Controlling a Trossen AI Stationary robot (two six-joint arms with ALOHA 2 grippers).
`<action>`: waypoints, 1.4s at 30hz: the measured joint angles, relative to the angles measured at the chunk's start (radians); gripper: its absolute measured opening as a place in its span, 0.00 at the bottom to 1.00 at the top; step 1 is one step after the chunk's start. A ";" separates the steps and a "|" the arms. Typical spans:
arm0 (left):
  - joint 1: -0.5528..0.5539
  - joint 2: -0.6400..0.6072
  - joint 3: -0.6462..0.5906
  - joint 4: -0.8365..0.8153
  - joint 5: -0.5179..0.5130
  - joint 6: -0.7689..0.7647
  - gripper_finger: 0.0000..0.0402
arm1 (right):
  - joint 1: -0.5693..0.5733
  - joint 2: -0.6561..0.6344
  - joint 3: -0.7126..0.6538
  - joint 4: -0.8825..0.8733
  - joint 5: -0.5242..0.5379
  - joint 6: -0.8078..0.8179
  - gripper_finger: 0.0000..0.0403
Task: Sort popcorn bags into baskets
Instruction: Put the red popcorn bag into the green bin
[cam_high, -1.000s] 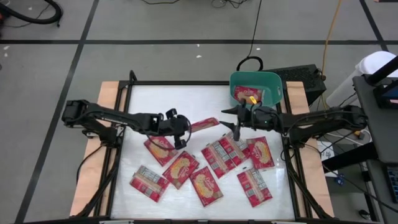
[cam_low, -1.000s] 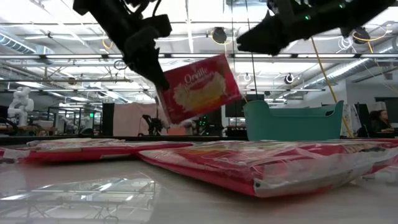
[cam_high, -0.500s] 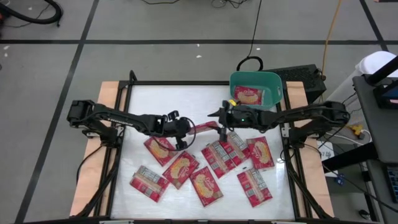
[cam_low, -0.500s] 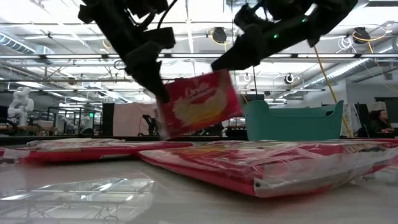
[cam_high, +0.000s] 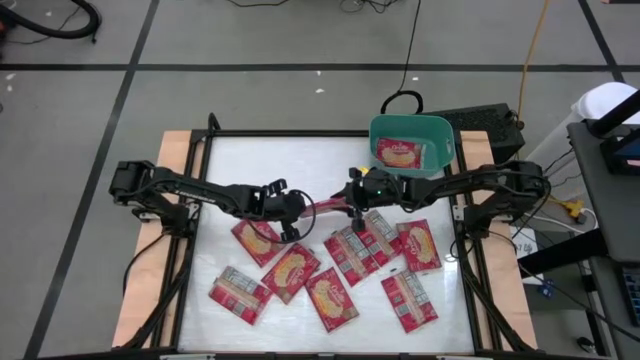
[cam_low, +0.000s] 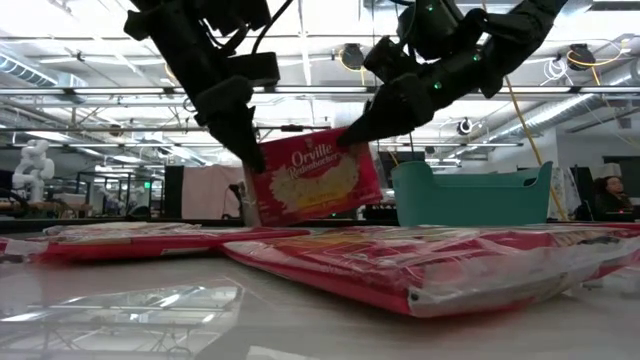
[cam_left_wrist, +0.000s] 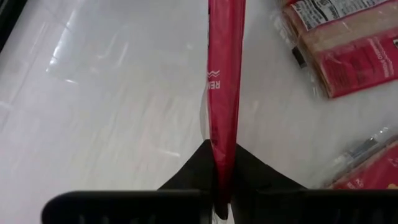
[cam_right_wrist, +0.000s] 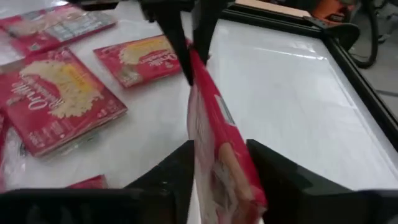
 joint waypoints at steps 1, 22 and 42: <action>0.000 0.000 0.000 0.000 0.000 0.001 0.06 | 0.000 0.000 0.000 -0.001 -0.020 -0.012 0.30; 0.000 -0.001 0.000 0.076 -0.069 -0.044 0.11 | -0.041 -0.102 -0.002 -0.117 -0.038 -0.044 0.04; -0.022 -0.001 0.000 0.190 -0.215 -0.095 0.12 | -0.157 -0.529 -0.002 -0.579 -0.035 -0.076 0.03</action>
